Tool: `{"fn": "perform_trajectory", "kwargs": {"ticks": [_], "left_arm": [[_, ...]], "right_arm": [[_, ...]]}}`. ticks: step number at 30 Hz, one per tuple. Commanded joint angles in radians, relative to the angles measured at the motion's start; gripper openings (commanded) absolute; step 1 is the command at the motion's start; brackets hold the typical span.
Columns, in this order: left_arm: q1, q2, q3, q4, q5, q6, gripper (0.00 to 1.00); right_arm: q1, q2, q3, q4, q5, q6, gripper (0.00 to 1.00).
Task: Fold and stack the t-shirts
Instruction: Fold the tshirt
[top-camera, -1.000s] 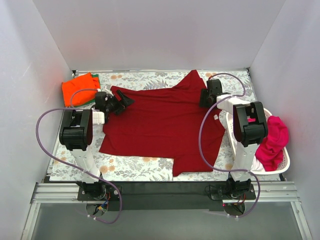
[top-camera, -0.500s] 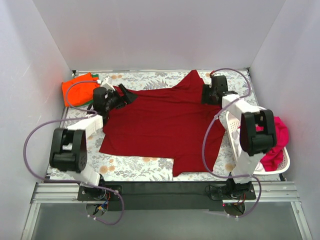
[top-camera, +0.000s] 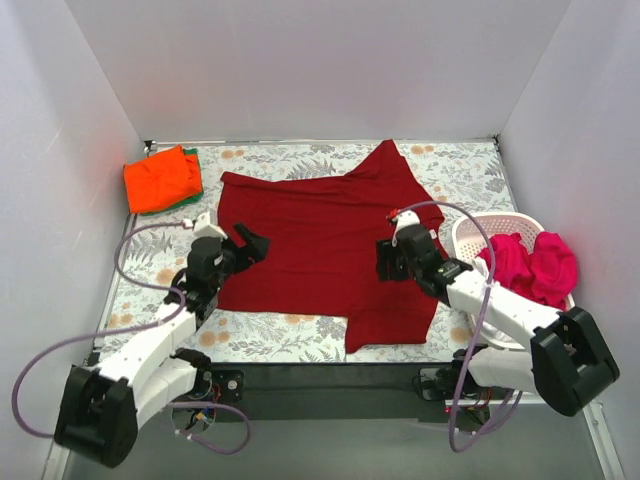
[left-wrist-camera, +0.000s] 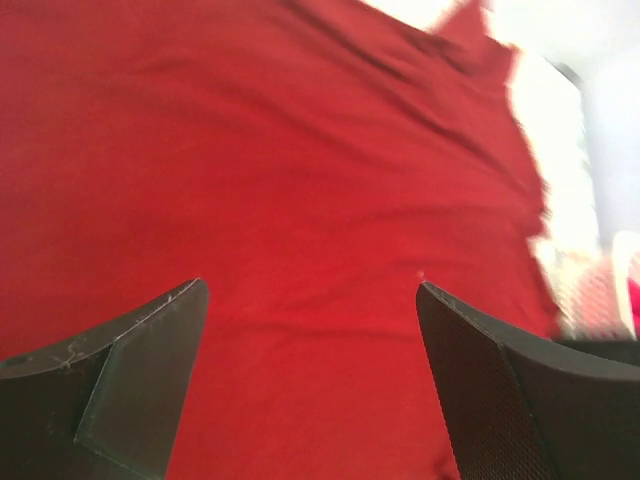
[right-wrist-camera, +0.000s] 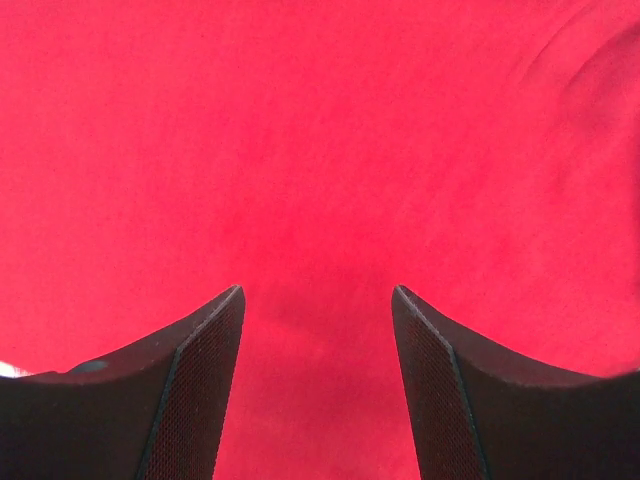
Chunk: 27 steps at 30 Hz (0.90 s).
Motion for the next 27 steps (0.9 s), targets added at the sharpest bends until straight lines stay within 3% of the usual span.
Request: {"fn": "perform_trajectory", "kwargs": {"ticks": [1,4,8,14,20,27], "left_arm": [[-0.005,-0.203,-0.045,-0.184,-0.318,-0.059,0.79],[-0.008,-0.320,-0.061,-0.323,-0.447,-0.100,0.79],[-0.007,-0.345,-0.067,-0.520,-0.571,-0.206,0.80],[-0.007,-0.253,-0.041,-0.659,-0.553,-0.408,0.80],[-0.007,-0.144,-0.029,-0.819,-0.538,-0.600,0.72],[-0.005,-0.262,-0.010,-1.074,-0.631,-0.890,0.70]], "right_arm": [[0.069,-0.083,-0.081,0.005,0.023,0.064,0.55],[0.083,-0.138,-0.127,0.002,0.021,0.070,0.55],[0.086,-0.188,-0.170,0.004,0.026,0.067,0.55],[0.090,-0.299,-0.205,0.004,-0.029,0.073,0.56],[0.090,-0.481,-0.238,-0.026,-0.003,0.072,0.57],[0.089,-0.520,-0.236,-0.052,0.009,0.067,0.59]]}}
